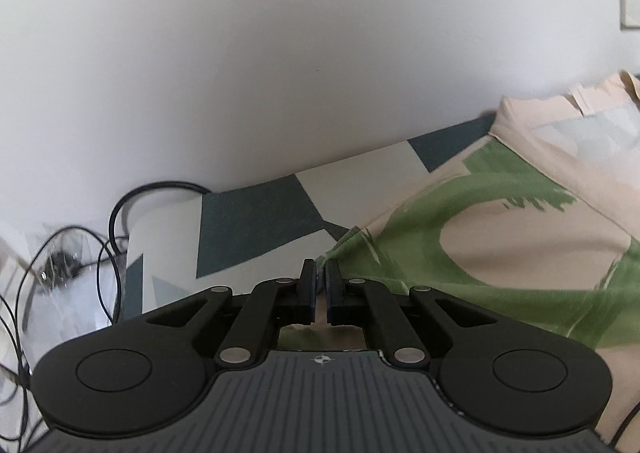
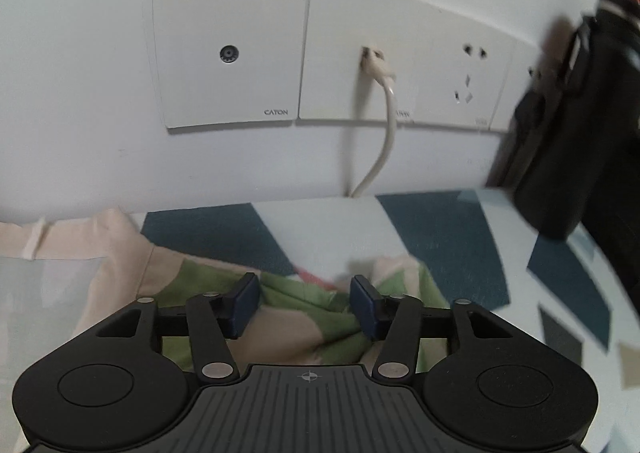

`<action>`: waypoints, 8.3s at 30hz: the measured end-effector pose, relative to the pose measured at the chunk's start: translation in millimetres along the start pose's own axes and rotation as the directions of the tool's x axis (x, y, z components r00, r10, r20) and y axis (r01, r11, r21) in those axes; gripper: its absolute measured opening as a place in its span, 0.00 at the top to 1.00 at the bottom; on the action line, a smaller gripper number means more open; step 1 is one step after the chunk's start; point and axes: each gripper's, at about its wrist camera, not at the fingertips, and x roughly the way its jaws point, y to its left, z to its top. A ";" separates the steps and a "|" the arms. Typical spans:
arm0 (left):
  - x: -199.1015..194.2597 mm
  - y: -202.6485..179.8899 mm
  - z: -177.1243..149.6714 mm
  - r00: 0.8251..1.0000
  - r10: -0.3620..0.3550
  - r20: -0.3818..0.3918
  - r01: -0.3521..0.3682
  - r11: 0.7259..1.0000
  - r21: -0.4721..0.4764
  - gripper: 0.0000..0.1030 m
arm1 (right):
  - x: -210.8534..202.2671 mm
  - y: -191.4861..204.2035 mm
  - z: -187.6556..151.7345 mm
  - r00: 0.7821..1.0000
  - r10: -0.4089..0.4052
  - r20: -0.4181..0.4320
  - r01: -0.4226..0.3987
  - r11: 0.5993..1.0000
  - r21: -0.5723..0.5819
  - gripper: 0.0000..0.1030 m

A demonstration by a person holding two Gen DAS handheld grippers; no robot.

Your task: Fold clothes

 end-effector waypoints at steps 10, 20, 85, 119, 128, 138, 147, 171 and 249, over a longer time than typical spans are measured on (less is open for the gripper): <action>-102.0 25.2 1.8 0.993 -0.118 0.013 0.119 0.986 -0.118 0.27 | -69.4 13.3 0.7 0.980 0.163 0.110 -0.173 0.981 0.090 0.01; -249.7 69.7 -113.0 0.952 -0.305 -0.037 0.286 0.924 -0.254 0.24 | -186.2 7.1 -49.8 0.930 0.356 0.097 -0.361 0.932 0.038 0.01; -371.6 21.1 -392.2 0.936 -0.170 0.308 0.298 0.848 -0.439 0.96 | -318.7 190.8 -145.9 0.865 0.462 -0.194 -0.498 0.835 -0.234 0.15; -358.3 19.6 -403.8 0.999 -0.046 -0.007 0.029 0.731 -0.681 0.67 | -184.4 351.6 -133.6 0.746 0.618 -0.248 -0.665 0.710 -0.233 0.64; -398.2 32.6 -357.4 0.997 0.016 0.082 0.024 0.884 -0.467 0.18 | -254.0 211.4 -133.5 0.789 0.610 -0.077 -0.614 0.788 -0.046 0.14; -357.9 -14.9 -259.7 0.940 -0.294 0.173 0.324 0.928 -0.184 0.14 | -327.5 -101.6 -239.8 0.973 0.220 0.064 -0.230 0.940 0.252 0.12; -338.9 -153.5 -187.2 0.881 -0.457 0.121 0.460 0.888 0.000 0.12 | -311.5 -196.6 -288.8 1.000 0.021 -0.009 -0.019 0.980 0.198 0.19; -286.9 -286.4 -116.2 0.920 -0.379 -0.097 0.370 0.924 -0.097 0.12 | -165.2 -354.0 -130.3 0.992 -0.114 0.048 0.095 0.950 0.298 0.93; -188.0 -420.6 73.8 0.661 -0.740 -0.125 0.732 0.600 0.323 0.26 | -363.4 -243.1 -424.2 0.996 -0.046 -0.075 0.086 0.336 0.938 0.62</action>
